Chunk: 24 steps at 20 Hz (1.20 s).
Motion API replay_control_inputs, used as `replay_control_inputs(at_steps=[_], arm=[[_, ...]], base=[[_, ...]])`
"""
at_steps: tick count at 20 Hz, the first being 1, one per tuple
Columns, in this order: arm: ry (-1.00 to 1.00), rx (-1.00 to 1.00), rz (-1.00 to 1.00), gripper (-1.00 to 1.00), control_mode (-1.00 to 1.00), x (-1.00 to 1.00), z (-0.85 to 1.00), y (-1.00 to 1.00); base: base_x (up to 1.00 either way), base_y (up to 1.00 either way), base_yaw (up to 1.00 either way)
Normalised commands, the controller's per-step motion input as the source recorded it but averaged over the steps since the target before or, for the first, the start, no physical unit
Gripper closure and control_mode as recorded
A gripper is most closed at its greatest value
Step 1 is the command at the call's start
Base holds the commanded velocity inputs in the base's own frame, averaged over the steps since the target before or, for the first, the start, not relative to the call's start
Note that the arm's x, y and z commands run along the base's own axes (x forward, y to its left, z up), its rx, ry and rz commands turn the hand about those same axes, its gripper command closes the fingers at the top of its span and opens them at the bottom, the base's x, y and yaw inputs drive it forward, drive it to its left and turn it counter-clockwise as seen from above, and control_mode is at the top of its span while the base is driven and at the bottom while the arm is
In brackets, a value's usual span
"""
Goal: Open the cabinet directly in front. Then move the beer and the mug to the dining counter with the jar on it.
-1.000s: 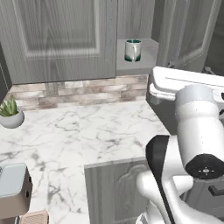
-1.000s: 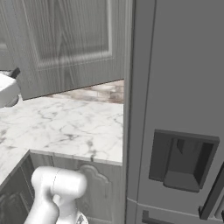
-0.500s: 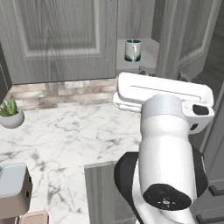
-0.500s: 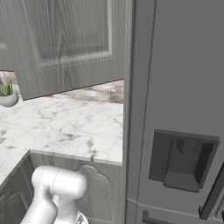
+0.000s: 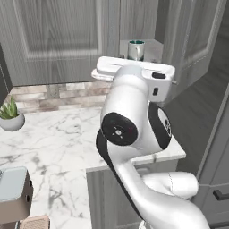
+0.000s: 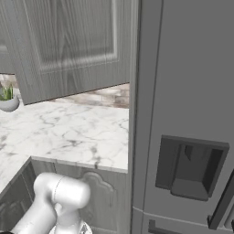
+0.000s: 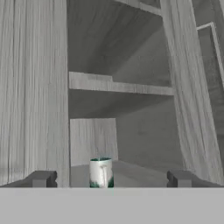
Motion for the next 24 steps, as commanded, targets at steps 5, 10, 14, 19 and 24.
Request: replay_control_inputs(at_steps=[5,10,14,19,24], arm=[[0.31,0.00,-0.23,-1.00,-1.00,1.00,-0.05,0.00],[0.34,0.04,-0.28,-1.00,-1.00,0.65,-0.03,-0.55],[0.22,0.16,-0.26,-1.00,-1.00,0.04,-0.02,-1.00],[0.07,0.23,-0.29,-1.00,-1.00,-0.27,-0.03,-1.00],[-0.02,0.25,-0.27,-1.00,-1.00,-0.54,-0.11,-1.00]], base=[[0.00,0.00,0.00],[0.00,0.00,0.00],[0.00,0.00,0.00],[0.00,0.00,0.00],[0.00,0.00,0.00]])
